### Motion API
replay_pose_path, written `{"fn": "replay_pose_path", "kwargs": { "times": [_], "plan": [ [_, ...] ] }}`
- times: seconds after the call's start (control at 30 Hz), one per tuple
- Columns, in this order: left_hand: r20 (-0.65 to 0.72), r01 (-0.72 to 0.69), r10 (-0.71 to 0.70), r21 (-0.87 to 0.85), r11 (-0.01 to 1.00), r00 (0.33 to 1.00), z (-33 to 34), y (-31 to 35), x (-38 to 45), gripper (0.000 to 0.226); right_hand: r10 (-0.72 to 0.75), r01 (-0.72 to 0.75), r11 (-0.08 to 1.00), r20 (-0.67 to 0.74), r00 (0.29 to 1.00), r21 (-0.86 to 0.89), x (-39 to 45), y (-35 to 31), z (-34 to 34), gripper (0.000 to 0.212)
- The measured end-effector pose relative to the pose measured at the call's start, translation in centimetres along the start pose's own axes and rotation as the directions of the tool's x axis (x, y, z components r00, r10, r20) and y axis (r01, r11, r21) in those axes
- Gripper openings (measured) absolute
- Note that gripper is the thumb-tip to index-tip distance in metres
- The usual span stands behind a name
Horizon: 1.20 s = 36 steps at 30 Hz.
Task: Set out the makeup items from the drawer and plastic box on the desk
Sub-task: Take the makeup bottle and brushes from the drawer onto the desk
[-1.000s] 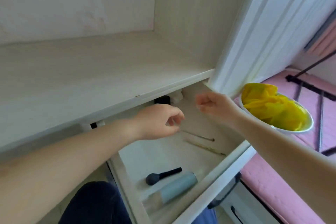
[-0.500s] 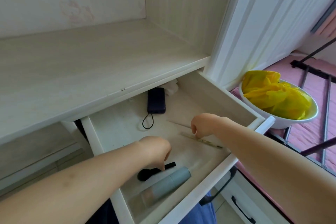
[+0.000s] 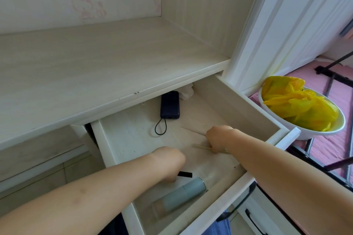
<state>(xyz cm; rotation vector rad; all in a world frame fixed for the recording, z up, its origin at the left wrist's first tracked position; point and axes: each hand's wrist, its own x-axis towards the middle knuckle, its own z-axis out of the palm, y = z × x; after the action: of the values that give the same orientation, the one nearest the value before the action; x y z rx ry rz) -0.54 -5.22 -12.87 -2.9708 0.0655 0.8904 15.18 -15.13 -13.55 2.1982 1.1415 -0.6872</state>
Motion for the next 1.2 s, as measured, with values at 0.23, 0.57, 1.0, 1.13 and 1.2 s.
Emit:
{"fn": "replay_pose_path", "kwargs": {
  "times": [0.23,0.57,1.0,1.13,1.2],
  "plan": [
    [-0.315,-0.017,-0.084,-0.302,0.953,0.945,-4.2,-5.2,-6.0,0.018,-0.105,0.174,0.929,-0.217,0.97,0.327,-3.5,-0.1,-2.7,0.007],
    [-0.519,0.024,-0.457,-0.642,0.767,0.723,-7.3,-16.0,-18.6,0.018,0.018,0.512,0.547,-0.62,0.784,0.663,-9.5,-7.4,-15.7,0.007],
    [-0.29,0.031,-0.913,-0.95,0.311,0.286,2.2,-32.0,-29.0,0.023,-0.075,0.677,0.199,-0.678,0.731,0.709,-1.8,-31.7,-30.9,0.038],
    [-0.254,0.085,-0.936,-0.956,0.281,0.243,4.5,-34.3,-29.8,0.012,-0.1,0.646,0.213,-0.641,0.761,0.733,0.7,-37.1,-32.7,0.044],
    [-0.24,0.104,-0.944,-0.958,0.269,0.228,5.2,-35.2,-30.2,0.006,-0.104,0.639,0.246,-0.636,0.765,0.729,1.6,-38.6,-33.3,0.045]
  ]
}}
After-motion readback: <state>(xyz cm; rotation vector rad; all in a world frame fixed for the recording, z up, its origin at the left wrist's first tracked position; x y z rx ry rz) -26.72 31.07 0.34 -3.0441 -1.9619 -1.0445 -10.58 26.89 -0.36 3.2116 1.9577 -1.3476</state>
